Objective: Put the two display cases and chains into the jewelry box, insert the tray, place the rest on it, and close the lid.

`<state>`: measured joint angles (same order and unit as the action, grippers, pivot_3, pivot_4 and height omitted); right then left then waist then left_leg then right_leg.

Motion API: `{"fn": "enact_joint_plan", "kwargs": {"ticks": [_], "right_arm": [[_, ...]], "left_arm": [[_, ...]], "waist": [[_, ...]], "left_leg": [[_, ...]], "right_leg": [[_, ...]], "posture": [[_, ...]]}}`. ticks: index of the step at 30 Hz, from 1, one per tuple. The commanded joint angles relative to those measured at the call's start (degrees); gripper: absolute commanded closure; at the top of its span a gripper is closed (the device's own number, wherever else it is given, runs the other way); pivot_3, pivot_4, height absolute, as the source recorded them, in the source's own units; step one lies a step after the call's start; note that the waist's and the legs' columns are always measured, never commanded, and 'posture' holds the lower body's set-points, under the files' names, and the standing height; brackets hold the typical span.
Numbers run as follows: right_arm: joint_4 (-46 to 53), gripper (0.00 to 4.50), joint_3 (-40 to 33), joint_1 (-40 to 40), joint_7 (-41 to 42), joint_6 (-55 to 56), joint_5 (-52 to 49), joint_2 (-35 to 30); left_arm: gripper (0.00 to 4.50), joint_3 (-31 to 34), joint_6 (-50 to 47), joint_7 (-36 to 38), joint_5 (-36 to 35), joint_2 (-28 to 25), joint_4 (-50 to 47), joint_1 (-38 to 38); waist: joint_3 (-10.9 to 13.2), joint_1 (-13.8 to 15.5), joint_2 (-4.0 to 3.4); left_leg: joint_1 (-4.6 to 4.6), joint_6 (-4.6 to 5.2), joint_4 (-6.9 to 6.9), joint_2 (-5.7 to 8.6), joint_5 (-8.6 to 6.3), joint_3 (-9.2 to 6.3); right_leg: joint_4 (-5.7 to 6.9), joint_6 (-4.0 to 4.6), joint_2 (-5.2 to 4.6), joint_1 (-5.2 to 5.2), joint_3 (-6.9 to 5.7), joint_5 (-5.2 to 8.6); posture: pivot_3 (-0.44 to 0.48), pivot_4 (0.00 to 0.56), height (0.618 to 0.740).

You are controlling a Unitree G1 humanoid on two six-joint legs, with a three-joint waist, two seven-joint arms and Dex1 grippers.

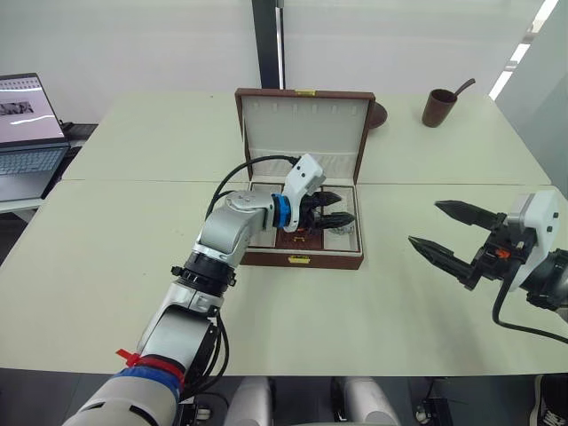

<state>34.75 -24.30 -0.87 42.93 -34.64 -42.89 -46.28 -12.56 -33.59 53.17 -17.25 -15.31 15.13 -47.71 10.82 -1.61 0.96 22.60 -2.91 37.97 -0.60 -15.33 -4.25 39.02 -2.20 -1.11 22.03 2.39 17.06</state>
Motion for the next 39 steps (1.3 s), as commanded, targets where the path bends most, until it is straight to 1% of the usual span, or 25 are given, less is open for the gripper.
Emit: {"fn": "enact_joint_plan", "kwargs": {"ticks": [1, 2, 4, 8, 11, 13, 16, 20, 24, 26, 29, 30, 32, 33, 37, 39], "right_arm": [[-0.8, 0.00, 0.1, 1.6, 0.9, 1.1, -0.1, -0.7], [-1.7, 0.00, 0.4, 2.0, 1.3, 1.3, 0.2, -0.6], [-4.4, 0.00, 1.6, 2.7, 2.2, 2.5, 1.5, -0.3], [-10.5, 0.00, 3.4, 3.7, 4.7, 5.1, 3.9, 0.1], [-18.0, 0.00, 5.4, 6.0, 7.0, 8.3, 6.8, 0.5], [-23.1, 0.00, 6.8, 7.9, 8.5, 10.6, 8.7, 0.9], [-29.6, 0.00, 8.6, 11.1, 10.1, 13.3, 11.2, 1.5], [-36.3, 0.00, 10.8, 14.0, 12.0, 16.3, 14.1, 2.5], [-40.5, 0.00, 12.7, 16.3, 12.7, 18.3, 16.1, 3.9], [-41.6, 0.00, 13.4, 17.0, 12.8, 19.0, 16.8, 4.6], [-42.6, 0.00, 14.2, 17.7, 12.7, 19.9, 17.8, 5.4], [-42.8, 0.00, 14.5, 18.0, 12.5, 20.2, 18.0, 5.8], [-43.6, 0.38, 16.1, 18.9, 11.8, 20.9, 19.5, 7.0], [-44.0, 0.60, 16.5, 19.3, 11.6, 21.1, 20.1, 7.4], [-45.9, 1.93, 17.5, 22.1, 10.1, 21.4, 21.5, 9.9], [-47.1, 2.50, 18.2, 23.6, 9.3, 21.8, 22.6, 11.2]], "left_arm": [[0.01, 4.1, -0.3, 1.0, -3.9, -0.4, -6.0, 0.0], [0.01, 4.7, -1.3, 1.7, -4.9, -1.2, -7.7, 0.3], [0.01, 6.9, -3.8, 3.4, -7.6, -4.3, -12.3, 2.1], [0.01, 11.0, -7.5, 5.0, -11.5, -11.8, -20.3, 6.9], [0.01, 15.5, -9.2, 5.3, -13.6, -18.5, -25.2, 12.0], [0.01, 19.6, -9.6, 5.2, -14.6, -22.6, -26.6, 16.1], [0.01, 24.8, -8.6, 4.5, -14.0, -27.9, -26.4, 22.7], [0.01, 30.3, -5.5, 3.3, -11.5, -32.1, -25.1, 31.3], [0.01, 34.4, -0.9, 1.7, -8.9, -33.6, -20.8, 38.4], [0.01, 35.0, 1.4, 0.6, -7.7, -33.4, -18.5, 39.8], [0.01, 35.2, 3.4, -1.0, -7.4, -32.4, -15.5, 39.7], [0.20, 35.1, 4.0, -1.7, -7.4, -31.7, -14.3, 39.3], [0.57, 33.0, 6.6, -4.2, -6.1, -28.7, -11.9, 38.1], [0.90, 32.1, 7.4, -4.9, -5.6, -27.8, -11.3, 37.8], [2.11, 27.4, 10.1, -6.6, -3.1, -24.0, -9.3, 35.1], [2.76, 24.6, 11.4, -7.2, -1.6, -22.1, -7.2, 33.0]], "waist": [[0.0, 0.0, 0.00], [0.0, 0.0, 0.00], [0.0, -0.2, -0.01], [0.0, -0.3, -0.04], [0.0, -0.3, -0.04], [0.0, -0.2, -0.04], [0.0, -0.2, -0.06], [0.0, -0.1, -0.06], [0.0, 0.0, -0.06], [0.0, 0.0, -0.06], [0.0, 0.2, -0.06], [0.0, 0.2, -0.06], [0.0, 0.1, -0.08], [0.0, 0.1, -0.09], [0.0, 0.0, -0.08], [0.0, 0.0, -0.08]], "left_leg": [[0.00, 0.00, 0.00, -0.01, 0.00, 0.00], [0.00, 0.00, 0.00, -0.01, 0.00, 0.00], [-0.01, 0.00, 0.00, -0.03, 0.00, 0.01], [-0.06, 0.00, -0.02, -0.08, 0.00, 0.03], [-0.06, 0.00, 0.00, -0.10, 0.00, 0.02], [-0.07, 0.00, 0.00, -0.08, 0.00, 0.04], [-0.09, 0.00, -0.03, -0.09, 0.00, 0.04], [-0.06, 0.00, -0.01, -0.11, 0.00, 0.04], [-0.08, 0.00, -0.03, -0.13, 0.00, 0.04], [-0.08, 0.00, -0.02, -0.13, 0.00, 0.04], [-0.04, 0.00, -0.02, -0.14, 0.00, -0.01], [-0.04, 0.00, -0.01, -0.14, -0.01, 0.00], [-0.06, 0.00, -0.02, -0.14, -0.01, 0.04], [-0.07, 0.00, -0.02, -0.14, -0.01, 0.03], [-0.05, 0.00, -0.02, -0.11, -0.01, 0.05], [-0.01, -0.01, 0.00, -0.11, 0.00, 0.04]], "right_leg": [[0.00, 0.00, 0.00, 0.00, 0.00, 0.00], [0.00, 0.00, 0.00, 0.00, -0.01, 0.00], [0.00, 0.00, 0.00, 0.01, 0.01, 0.00], [0.03, 0.00, 0.03, 0.01, 0.03, 0.00], [0.05, 0.01, 0.03, 0.01, 0.04, 0.00], [0.04, 0.01, 0.01, 0.01, 0.04, 0.00], [0.04, 0.01, 0.01, 0.01, 0.04, 0.00], [0.03, 0.02, 0.00, 0.02, 0.02, 0.00], [0.03, 0.02, -0.05, 0.03, 0.04, 0.00], [0.04, 0.02, -0.06, 0.03, 0.02, 0.00], [0.04, 0.02, -0.08, 0.03, -0.03, 0.00], [0.04, 0.02, -0.10, 0.03, -0.02, 0.00], [0.04, 0.02, -0.12, 0.03, 0.01, -0.01], [0.05, 0.02, -0.12, 0.03, 0.01, -0.01], [0.09, 0.03, -0.07, 0.08, 0.01, -0.02], [0.10, 0.03, -0.08, 0.12, 0.01, -0.03]], "posture": [[0.000, 0.150, 0.740], [0.000, 0.150, 0.740], [0.000, 0.150, 0.740], [0.000, 0.150, 0.740], [0.000, 0.150, 0.740], [0.000, 0.150, 0.740], [0.000, 0.150, 0.740], [0.000, 0.150, 0.740], [0.000, 0.150, 0.740], [0.000, 0.150, 0.740], [0.000, 0.150, 0.740], [0.000, 0.150, 0.740], [0.000, 0.150, 0.740], [0.000, 0.150, 0.740], [0.000, 0.150, 0.740], [0.000, 0.150, 0.740]]}}
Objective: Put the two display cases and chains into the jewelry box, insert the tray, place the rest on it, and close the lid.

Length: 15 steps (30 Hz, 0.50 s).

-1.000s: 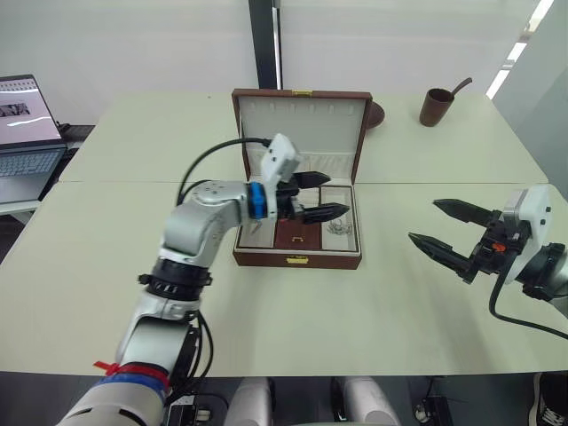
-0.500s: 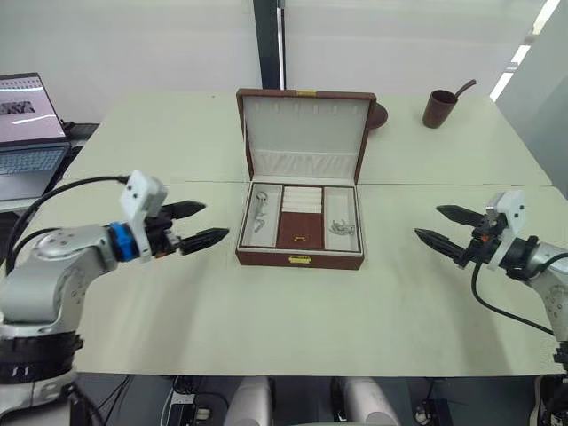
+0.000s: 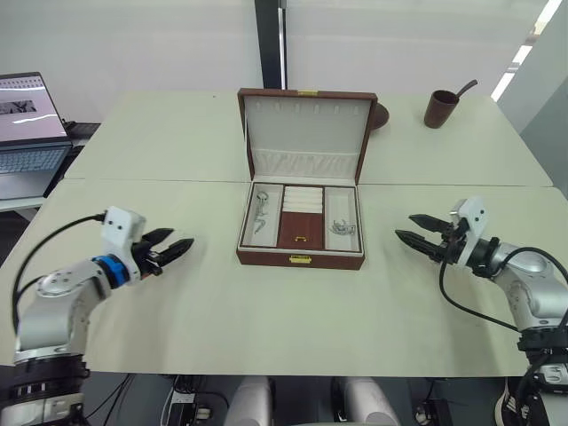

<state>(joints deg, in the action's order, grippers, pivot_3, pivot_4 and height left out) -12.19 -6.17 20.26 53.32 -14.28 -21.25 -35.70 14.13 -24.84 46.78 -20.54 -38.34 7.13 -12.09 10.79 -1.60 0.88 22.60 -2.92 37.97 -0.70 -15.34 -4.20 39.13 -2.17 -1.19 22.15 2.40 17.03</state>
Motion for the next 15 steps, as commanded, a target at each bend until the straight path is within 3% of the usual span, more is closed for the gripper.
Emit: {"fn": "enact_joint_plan", "kwargs": {"ticks": [1, 6, 8, 15], "right_arm": [[-0.6, 2.74, 0.6, 3.0, -1.3, 1.7, 1.4, 1.2], [-2.1, 3.99, 3.8, 5.2, -1.4, 2.7, 3.8, 4.7], [-2.3, 4.48, 4.3, 5.8, -1.5, 2.6, 4.2, 5.5], [-2.2, 4.48, 6.5, 8.2, -1.8, 2.6, 5.3, 8.5]], "left_arm": [[3.06, -3.1, 3.4, -1.2, 2.4, 1.8, 2.2, -3.8], [4.50, -7.6, 6.0, -1.4, 4.6, 6.1, 7.9, -10.1], [4.50, -8.8, 6.8, -1.1, 5.2, 7.3, 9.0, -11.6], [4.50, -12.7, 6.8, 0.5, 5.5, 11.8, 10.0, -14.6]], "waist": [[0.0, 0.0, 0.00], [0.0, 0.0, 0.00], [0.0, 0.0, 0.00], [0.0, -0.1, -0.01]], "left_leg": [[-0.01, 0.00, 0.00, 0.02, 0.00, 0.01], [0.01, 0.00, 0.00, 0.03, 0.00, 0.01], [0.03, 0.00, 0.00, 0.05, 0.00, 0.05], [0.03, 0.00, 0.04, 0.04, 0.01, 0.03]], "right_leg": [[0.00, 0.00, 0.00, 0.00, 0.00, 0.00], [0.01, 0.00, 0.02, 0.02, -0.01, 0.00], [0.01, 0.00, 0.01, 0.05, 0.02, -0.01], [0.10, -0.01, 0.02, 0.08, 0.02, -0.01]], "posture": [[0.000, 0.150, 0.740], [0.000, 0.150, 0.740], [0.000, 0.150, 0.740], [0.000, 0.150, 0.740]]}}
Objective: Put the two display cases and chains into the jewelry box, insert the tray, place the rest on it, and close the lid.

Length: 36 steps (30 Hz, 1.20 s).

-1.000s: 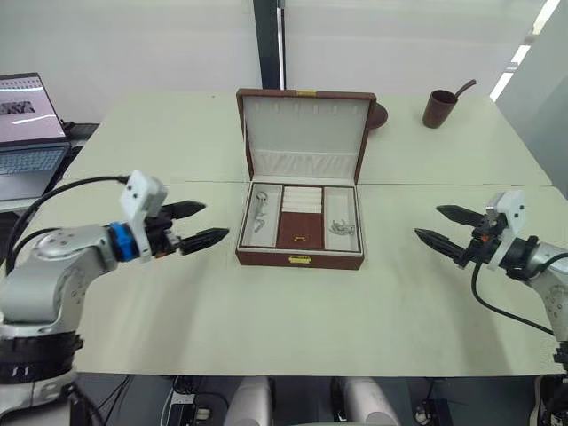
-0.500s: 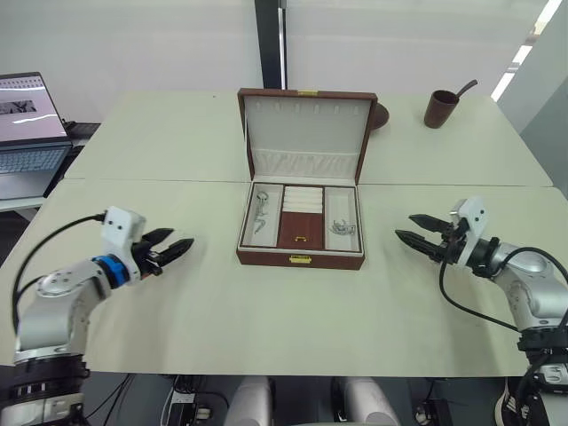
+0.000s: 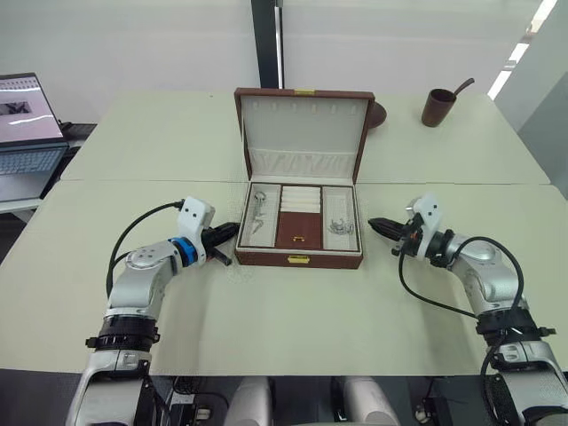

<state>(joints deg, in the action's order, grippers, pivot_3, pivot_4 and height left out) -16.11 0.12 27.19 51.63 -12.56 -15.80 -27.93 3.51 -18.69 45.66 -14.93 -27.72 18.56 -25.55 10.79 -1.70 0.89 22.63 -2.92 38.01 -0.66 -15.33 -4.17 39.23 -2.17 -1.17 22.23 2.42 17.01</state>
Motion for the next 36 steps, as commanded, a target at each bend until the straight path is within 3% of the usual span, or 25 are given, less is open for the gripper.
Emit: {"fn": "enact_joint_plan", "kwargs": {"ticks": [1, 19, 36], "right_arm": [[2.4, 4.48, 0.2, 1.0, 0.1, 0.5, -0.4, 0.9], [17.2, 4.48, 3.4, -6.5, 4.2, -10.2, -4.8, 1.2], [34.7, 4.48, 0.6, -19.4, 2.1, -21.2, -11.5, -3.0]], "left_arm": [[4.50, -2.1, 0.4, 1.9, -0.4, 1.3, -1.9, -1.0], [4.50, -4.8, -10.8, 9.7, -4.5, -4.0, -21.5, 10.0], [4.50, -3.0, -14.0, 8.7, -5.5, -7.0, -30.8, 20.0]], "waist": [[0.0, 0.1, -0.01], [0.0, -0.2, -0.05], [-0.1, -0.1, -0.16]], "left_leg": [[0.00, 0.00, 0.00, 0.00, 0.00, 0.00], [-0.03, 0.01, -0.04, -0.03, -0.01, -0.11], [-0.13, 0.02, -0.08, -0.05, -0.02, -0.17]], "right_leg": [[0.00, 0.00, 0.00, 0.00, 0.00, 0.00], [-0.03, 0.00, 0.00, 0.01, 0.06, 0.00], [-0.11, 0.00, 0.01, -0.10, 0.07, 0.01]], "posture": [[0.000, 0.150, 0.740], [0.000, 0.150, 0.740], [0.000, 0.150, 0.740]]}}
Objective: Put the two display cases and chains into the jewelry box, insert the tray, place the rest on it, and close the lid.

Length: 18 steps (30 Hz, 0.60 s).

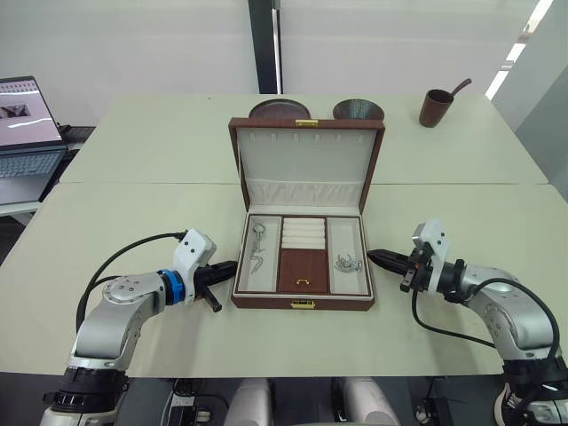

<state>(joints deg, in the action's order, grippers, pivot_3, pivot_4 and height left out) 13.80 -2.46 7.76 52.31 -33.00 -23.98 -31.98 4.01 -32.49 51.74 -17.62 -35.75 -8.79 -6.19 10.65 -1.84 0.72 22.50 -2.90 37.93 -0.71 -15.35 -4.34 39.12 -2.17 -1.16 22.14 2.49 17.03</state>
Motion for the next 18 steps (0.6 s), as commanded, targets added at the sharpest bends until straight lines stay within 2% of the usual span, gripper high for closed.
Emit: {"fn": "enact_joint_plan", "kwargs": {"ticks": [1, 18], "right_arm": [[5.1, 4.48, 3.1, -0.2, 1.4, -0.9, -3.3, 1.1], [3.2, 4.48, 2.2, 1.2, 0.8, 0.0, -2.1, 1.8]], "left_arm": [[4.50, -3.4, -0.2, 2.6, -2.9, 1.0, -3.6, 0.8], [4.50, -2.8, -2.0, 3.0, -4.3, 0.2, -5.4, 2.4]], "waist": [[0.0, 0.0, 0.00], [0.0, 0.0, 0.00]], "left_leg": [[-0.03, 0.00, 0.00, 0.00, 0.00, 0.01], [-0.03, 0.00, 0.00, -0.01, 0.00, 0.02]], "right_leg": [[0.00, 0.00, 0.00, -0.02, 0.01, 0.00], [0.00, 0.00, 0.01, -0.02, 0.01, 0.00]], "posture": [[0.000, 0.150, 0.740], [0.000, 0.150, 0.740]]}}
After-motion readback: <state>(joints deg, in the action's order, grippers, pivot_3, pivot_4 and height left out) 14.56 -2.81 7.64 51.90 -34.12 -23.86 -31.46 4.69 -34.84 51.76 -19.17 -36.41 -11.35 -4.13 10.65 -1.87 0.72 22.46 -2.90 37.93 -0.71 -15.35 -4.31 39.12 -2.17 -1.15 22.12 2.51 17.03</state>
